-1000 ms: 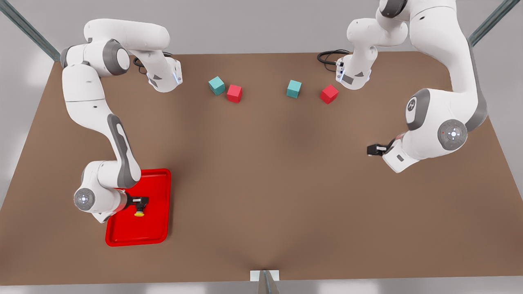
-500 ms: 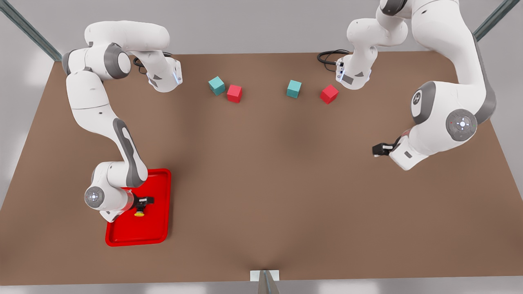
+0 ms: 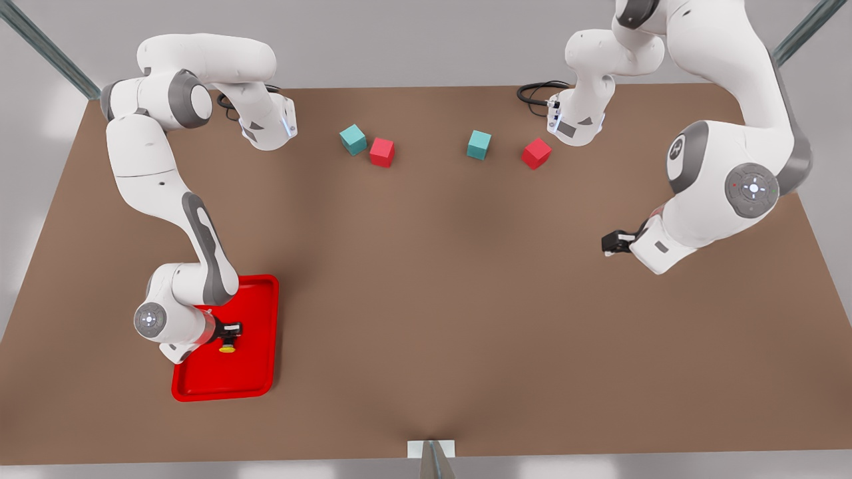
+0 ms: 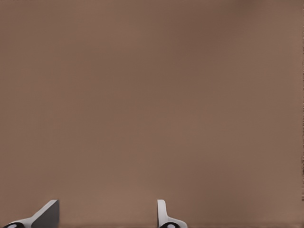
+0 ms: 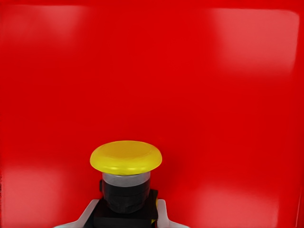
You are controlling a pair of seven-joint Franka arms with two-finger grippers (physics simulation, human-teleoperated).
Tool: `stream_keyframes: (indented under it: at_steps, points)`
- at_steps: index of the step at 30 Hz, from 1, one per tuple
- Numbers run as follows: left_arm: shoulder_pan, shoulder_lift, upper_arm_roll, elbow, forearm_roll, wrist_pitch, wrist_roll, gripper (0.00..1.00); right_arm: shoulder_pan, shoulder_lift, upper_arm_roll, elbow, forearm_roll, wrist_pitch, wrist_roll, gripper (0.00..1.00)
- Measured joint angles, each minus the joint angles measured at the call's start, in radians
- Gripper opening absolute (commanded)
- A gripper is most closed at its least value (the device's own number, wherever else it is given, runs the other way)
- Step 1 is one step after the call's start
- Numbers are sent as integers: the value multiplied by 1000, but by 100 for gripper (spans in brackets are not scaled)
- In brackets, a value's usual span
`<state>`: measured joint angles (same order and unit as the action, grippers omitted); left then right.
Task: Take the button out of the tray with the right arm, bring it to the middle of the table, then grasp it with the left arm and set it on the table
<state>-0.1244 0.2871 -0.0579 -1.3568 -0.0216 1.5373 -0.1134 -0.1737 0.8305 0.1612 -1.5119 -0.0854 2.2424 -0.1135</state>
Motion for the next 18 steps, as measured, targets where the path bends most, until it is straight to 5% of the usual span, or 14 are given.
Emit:
stream_keyframes:
  at_steps: [13,18]
  points:
    - [4,1,2,4,2,-11,-12,100,-6,-124,8,10,11,-132,-26,41]
    - [0,1,0,6,2,-11,-17,100,79,-150,107,21,15,-215,27,41]
